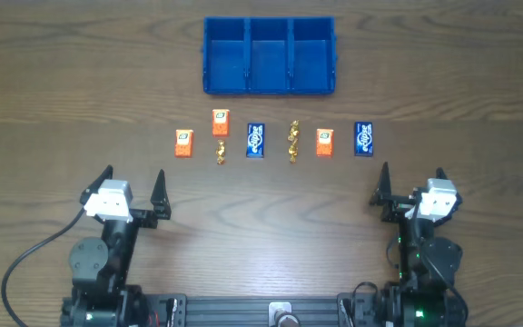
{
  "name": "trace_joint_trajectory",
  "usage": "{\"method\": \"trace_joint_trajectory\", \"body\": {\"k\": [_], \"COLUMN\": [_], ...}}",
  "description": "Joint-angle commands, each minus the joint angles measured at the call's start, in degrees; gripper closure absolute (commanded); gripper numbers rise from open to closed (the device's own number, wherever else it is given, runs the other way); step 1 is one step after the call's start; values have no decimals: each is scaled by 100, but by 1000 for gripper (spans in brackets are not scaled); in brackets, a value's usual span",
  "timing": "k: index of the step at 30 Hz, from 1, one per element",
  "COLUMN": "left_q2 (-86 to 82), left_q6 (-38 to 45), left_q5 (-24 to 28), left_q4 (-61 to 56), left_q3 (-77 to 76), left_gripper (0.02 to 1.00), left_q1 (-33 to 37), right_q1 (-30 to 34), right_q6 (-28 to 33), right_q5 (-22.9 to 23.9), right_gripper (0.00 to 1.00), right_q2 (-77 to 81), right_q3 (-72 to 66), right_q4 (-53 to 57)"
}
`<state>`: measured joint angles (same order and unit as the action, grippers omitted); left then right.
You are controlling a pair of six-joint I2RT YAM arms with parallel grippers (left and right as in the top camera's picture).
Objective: Sort Candies Into Trays
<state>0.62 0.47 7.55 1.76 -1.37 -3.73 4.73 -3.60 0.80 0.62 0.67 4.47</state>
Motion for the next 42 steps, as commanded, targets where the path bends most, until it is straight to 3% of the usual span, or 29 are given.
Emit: {"method": "trace_joint_trajectory", "body": {"k": [1,37,42], "left_q2": [-37,-37,238], "left_q6": [85,85,-76], "left_q5": [85,-50,125], "left_q4": [203,212,98], "left_q3": [109,109,-92], "left_gripper": [20,20,20], "left_q1": [37,28,17], "right_q1": [-33,-33,-33], "right_q6": [68,68,68], "right_q5": [-50,-50,-50], "right_gripper": [1,1,1], "right_q2": [-46,-46,-46], "right_q3": [-24,-24,-24], "right_q4": [22,22,22]}}
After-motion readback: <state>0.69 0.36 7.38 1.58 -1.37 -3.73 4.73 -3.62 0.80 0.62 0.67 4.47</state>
